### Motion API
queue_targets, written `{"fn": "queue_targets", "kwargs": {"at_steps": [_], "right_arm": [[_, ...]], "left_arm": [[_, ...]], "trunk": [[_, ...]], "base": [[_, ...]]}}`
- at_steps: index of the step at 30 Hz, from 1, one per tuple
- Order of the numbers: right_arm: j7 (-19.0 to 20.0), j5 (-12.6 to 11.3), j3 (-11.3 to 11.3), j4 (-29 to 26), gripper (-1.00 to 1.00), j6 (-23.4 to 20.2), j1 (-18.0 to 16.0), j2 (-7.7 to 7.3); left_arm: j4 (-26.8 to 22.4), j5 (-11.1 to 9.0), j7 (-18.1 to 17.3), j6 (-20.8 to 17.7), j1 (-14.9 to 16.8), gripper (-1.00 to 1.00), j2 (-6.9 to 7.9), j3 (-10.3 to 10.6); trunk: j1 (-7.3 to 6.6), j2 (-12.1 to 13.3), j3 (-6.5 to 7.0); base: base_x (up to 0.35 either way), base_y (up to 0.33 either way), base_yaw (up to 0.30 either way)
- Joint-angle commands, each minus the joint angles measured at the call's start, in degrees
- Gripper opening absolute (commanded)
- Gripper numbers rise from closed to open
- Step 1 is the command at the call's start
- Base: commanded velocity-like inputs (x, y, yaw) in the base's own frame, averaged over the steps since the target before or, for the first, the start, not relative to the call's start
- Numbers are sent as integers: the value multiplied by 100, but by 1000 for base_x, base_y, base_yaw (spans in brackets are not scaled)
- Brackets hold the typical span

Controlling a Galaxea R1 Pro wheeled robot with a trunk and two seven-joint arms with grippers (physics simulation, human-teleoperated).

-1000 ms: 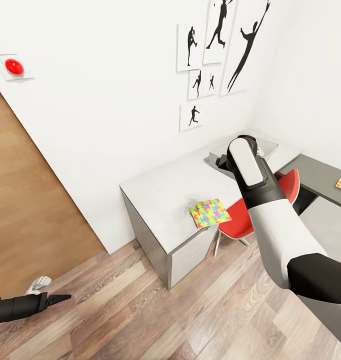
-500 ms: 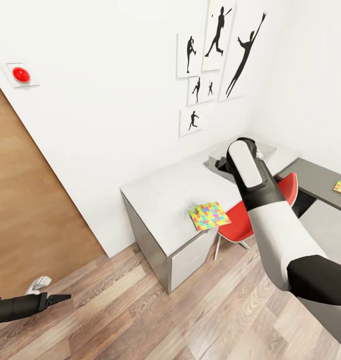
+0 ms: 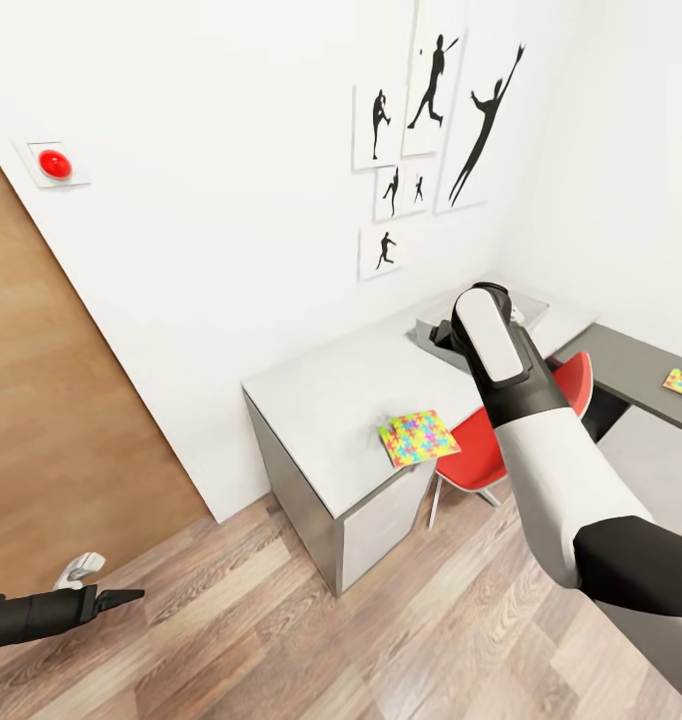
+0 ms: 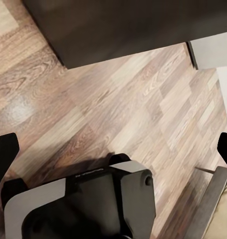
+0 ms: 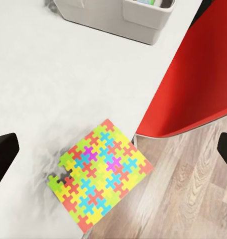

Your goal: Put all the toys in the child's room - the three board games (two on the bed and one on the table), the two jigsaw puzzles on the table, and the tennis ball on the table - inside the toy box on the table in the child's room.

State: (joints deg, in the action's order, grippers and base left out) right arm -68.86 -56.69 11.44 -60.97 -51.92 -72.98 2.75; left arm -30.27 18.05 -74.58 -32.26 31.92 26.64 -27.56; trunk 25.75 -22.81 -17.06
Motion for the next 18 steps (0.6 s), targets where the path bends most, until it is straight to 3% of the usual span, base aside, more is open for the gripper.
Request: {"fn": "queue_targets", "kwargs": {"at_steps": [1, 10, 18], "right_arm": [[-57, -54, 8, -3, 100, -39, 19, -2], [-69, -58, 3, -3, 100, -40, 148, -6], [-69, -56, -1, -53, 100, -54, 438, -6]], "left_arm": [[-5, 68, -48, -59, 7, 100, -7, -39], [-5, 100, -19, -55, 7, 100, -15, -39], [-5, 102, 262, -53, 7, 100, -22, -39]], "trunk": [[4, -11, -1], [4, -11, 85], [4, -11, 161]], "base": [[0, 0, 0], [0, 0, 0], [0, 0, 0]]}}
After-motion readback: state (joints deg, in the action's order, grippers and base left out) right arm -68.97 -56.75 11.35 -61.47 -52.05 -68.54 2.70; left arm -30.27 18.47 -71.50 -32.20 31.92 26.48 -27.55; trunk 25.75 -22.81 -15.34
